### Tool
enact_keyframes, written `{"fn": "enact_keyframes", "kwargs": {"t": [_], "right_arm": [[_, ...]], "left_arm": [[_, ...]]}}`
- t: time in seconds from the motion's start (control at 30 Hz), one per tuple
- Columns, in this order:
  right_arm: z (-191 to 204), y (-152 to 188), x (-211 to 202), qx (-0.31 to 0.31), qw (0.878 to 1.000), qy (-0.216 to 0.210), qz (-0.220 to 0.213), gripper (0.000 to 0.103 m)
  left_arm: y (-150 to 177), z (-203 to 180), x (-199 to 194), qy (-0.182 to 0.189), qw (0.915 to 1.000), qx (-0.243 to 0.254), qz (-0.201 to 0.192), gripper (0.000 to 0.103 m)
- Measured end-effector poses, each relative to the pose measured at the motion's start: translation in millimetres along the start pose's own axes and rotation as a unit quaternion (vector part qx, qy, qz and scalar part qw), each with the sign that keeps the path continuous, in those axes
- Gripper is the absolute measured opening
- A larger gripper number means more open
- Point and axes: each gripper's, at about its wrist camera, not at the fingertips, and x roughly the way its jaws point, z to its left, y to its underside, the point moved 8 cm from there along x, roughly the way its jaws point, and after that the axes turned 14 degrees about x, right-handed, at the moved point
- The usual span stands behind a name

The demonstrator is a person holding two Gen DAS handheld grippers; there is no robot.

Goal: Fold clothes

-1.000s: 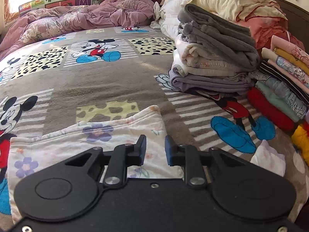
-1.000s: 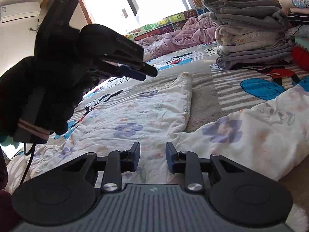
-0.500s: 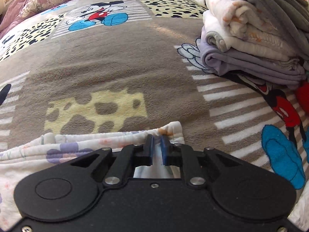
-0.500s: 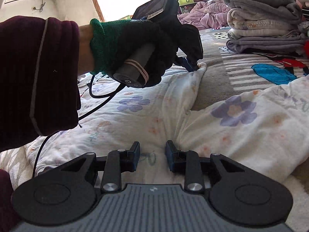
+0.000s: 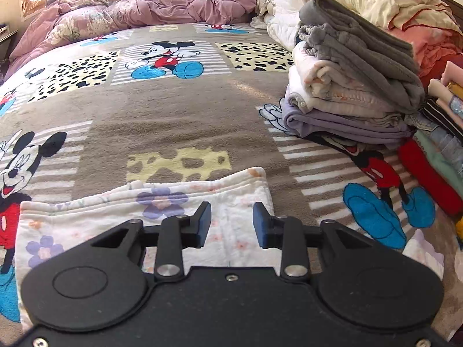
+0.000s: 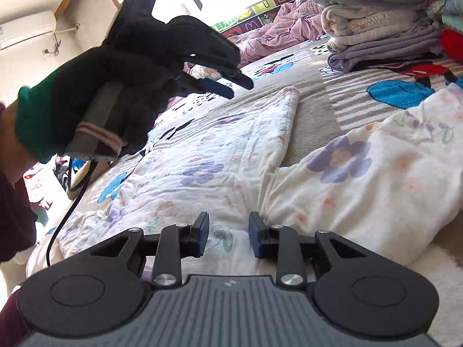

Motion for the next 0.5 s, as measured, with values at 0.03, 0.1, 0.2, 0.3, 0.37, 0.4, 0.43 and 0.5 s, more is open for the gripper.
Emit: {"fn": "enact_keyframes", "kwargs": {"t": [0.03,0.1,0.2,0.3,0.37,0.4,0.43,0.5], "right_arm": [[-1,-4,-9,0.010,1.000,-0.005,-0.011,0.032],[-4,-14,-29,0.034,0.999,-0.015,-0.037,0.032],[-22,-37,-65,0.081,0.992,-0.021,-0.095,0.038],[-59,-62,-93,0.139,0.980,-0.010,-0.143,0.043],[-87,-70,-108,0.188,0.968,-0.007,-0.163,0.045],[-101,-73,-116,0.214,0.962,-0.008,-0.172,0.045],[-112,-74,-123,0.239,0.954,-0.012,-0.180,0.045],[-130,-75,-133,0.276,0.941,-0.019,-0.195,0.045]], "left_arm": [[4,-2,-11,0.000,1.0000,0.003,-0.008,0.048],[12,-10,-31,0.005,0.9996,0.014,-0.025,0.049],[25,-33,-53,0.009,0.9981,0.041,-0.046,0.050],[43,-72,-70,0.023,0.9941,0.087,-0.062,0.051],[53,-103,-74,0.030,0.9892,0.126,-0.069,0.052],[58,-119,-75,0.033,0.9860,0.147,-0.071,0.052],[63,-135,-76,0.037,0.9823,0.168,-0.073,0.053],[74,-171,-73,0.050,0.9731,0.213,-0.071,0.055]]}}
